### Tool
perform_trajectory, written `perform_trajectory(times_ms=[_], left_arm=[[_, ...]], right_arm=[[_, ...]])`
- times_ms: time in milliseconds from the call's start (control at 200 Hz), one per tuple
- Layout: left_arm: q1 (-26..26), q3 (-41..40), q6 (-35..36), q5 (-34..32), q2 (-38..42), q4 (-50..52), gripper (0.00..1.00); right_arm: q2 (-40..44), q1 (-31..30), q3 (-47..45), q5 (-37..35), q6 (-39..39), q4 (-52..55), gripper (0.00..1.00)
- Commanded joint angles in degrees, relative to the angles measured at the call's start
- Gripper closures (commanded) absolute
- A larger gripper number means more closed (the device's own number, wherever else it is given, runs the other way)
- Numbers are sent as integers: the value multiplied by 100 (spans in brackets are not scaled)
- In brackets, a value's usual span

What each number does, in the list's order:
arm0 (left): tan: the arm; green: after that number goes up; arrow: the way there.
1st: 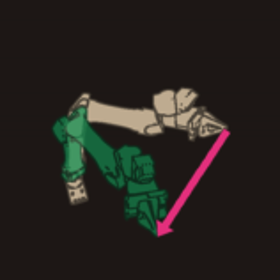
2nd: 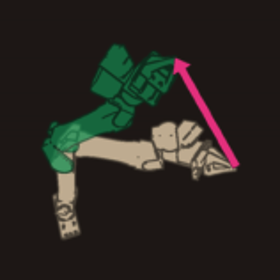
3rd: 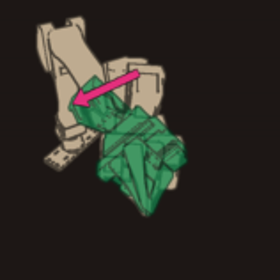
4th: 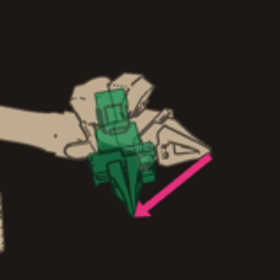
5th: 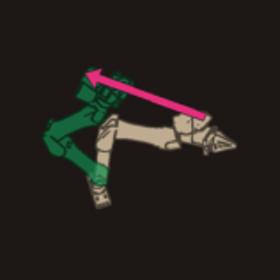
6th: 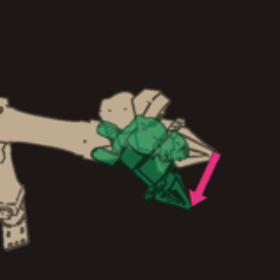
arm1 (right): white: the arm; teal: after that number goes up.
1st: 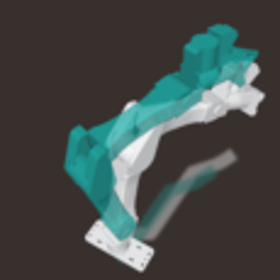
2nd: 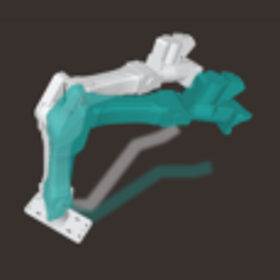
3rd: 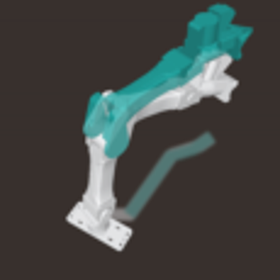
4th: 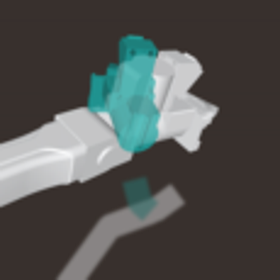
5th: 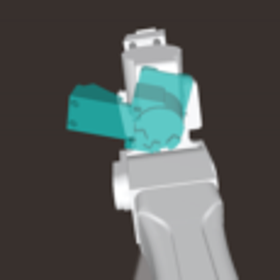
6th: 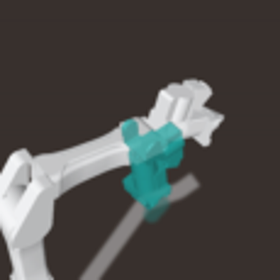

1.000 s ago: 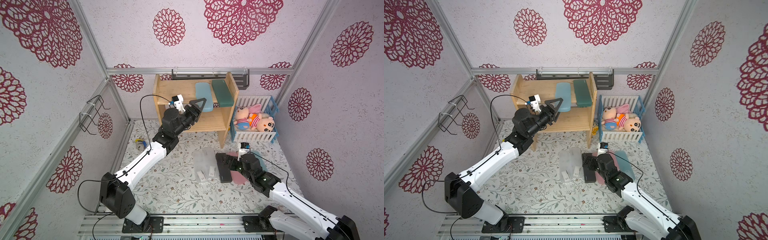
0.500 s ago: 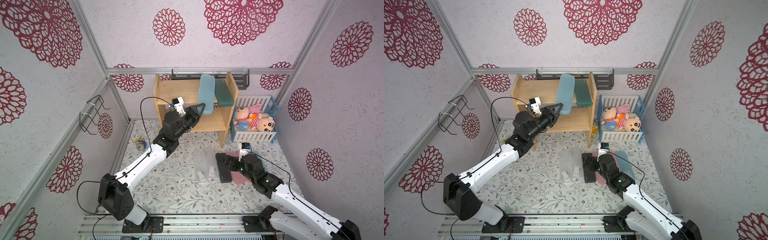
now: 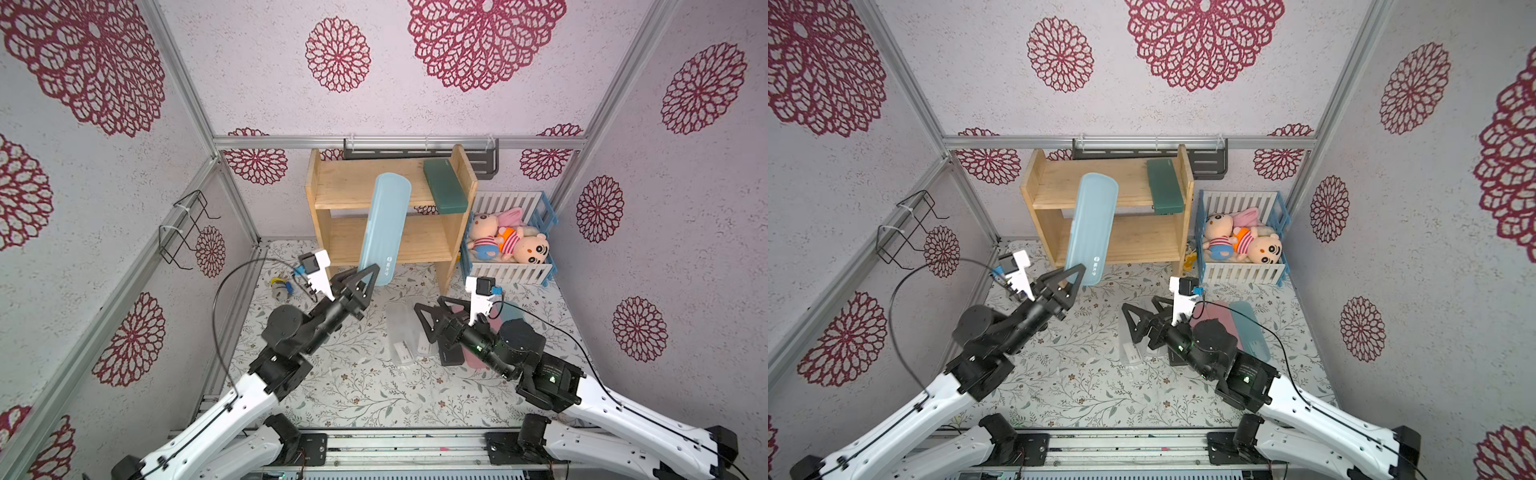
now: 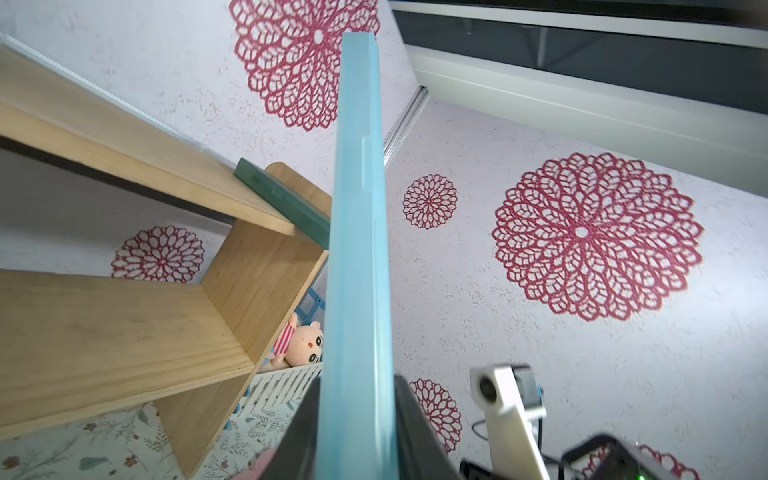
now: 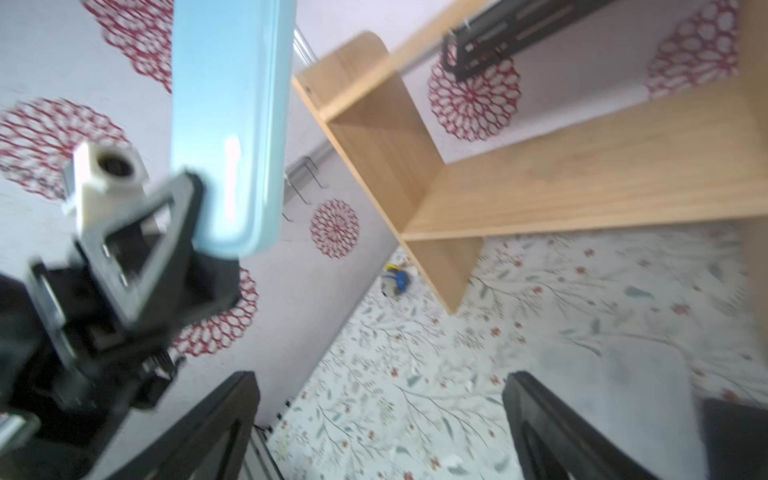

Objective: Remove the pencil cases from the shelf
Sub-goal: Pick up the pencil case from the shelf.

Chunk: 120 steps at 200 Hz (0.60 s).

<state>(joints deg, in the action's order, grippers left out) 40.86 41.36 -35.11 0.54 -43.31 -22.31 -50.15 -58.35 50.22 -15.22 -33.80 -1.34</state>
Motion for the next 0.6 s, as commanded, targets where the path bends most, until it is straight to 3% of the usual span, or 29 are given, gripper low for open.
perform_trajectory(times_ms=[0, 275, 595], left_arm=[[62, -688, 1469, -755, 947, 273, 100], [90, -1488, 1573, -1531, 3060, 1633, 100], [89, -1404, 1492, -1565, 3610, 2220, 100]], right_arm=[[-468, -244, 509, -222, 98, -1069, 1], [-2140, -675, 1994, 40, 173, -1439, 1], [-3538, -724, 3360, 487, 131, -978, 1]])
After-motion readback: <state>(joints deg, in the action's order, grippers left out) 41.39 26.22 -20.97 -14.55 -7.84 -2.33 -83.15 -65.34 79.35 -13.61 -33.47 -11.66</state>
